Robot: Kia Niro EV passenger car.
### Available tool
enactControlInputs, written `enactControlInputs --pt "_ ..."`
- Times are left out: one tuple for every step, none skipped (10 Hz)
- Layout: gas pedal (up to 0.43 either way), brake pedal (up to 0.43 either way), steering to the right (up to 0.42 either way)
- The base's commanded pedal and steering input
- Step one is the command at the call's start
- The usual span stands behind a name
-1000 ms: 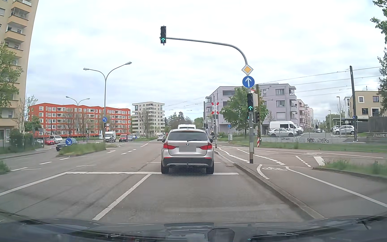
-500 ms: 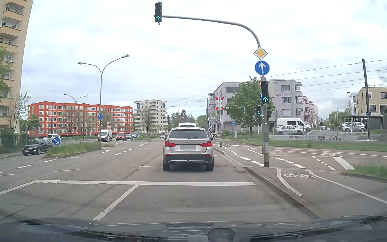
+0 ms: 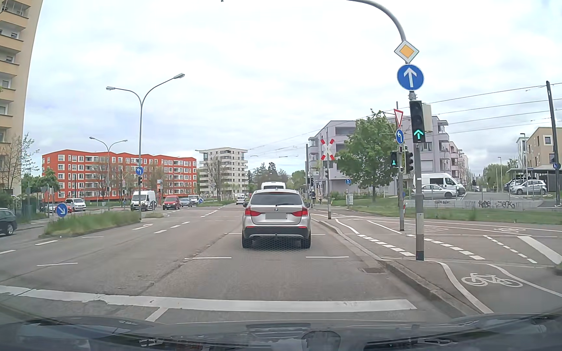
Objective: Follow the waypoints while adhering to traffic rules and regulations
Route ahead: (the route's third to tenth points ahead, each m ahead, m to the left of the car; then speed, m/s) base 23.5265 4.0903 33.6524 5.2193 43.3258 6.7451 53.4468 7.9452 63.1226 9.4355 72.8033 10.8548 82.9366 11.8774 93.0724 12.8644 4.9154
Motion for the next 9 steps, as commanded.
enactControlInputs --pt "0.067 0.0 -0.026" --pt "0.087 0.0 -0.026" --pt "0.087 0.0 -0.026" --pt "0.087 0.0 -0.028" --pt "0.13 0.0 -0.027" --pt "0.138 0.0 -0.027" --pt "0.138 0.0 -0.027" --pt "0.157 0.0 -0.026" --pt "0.157 0.0 -0.026"
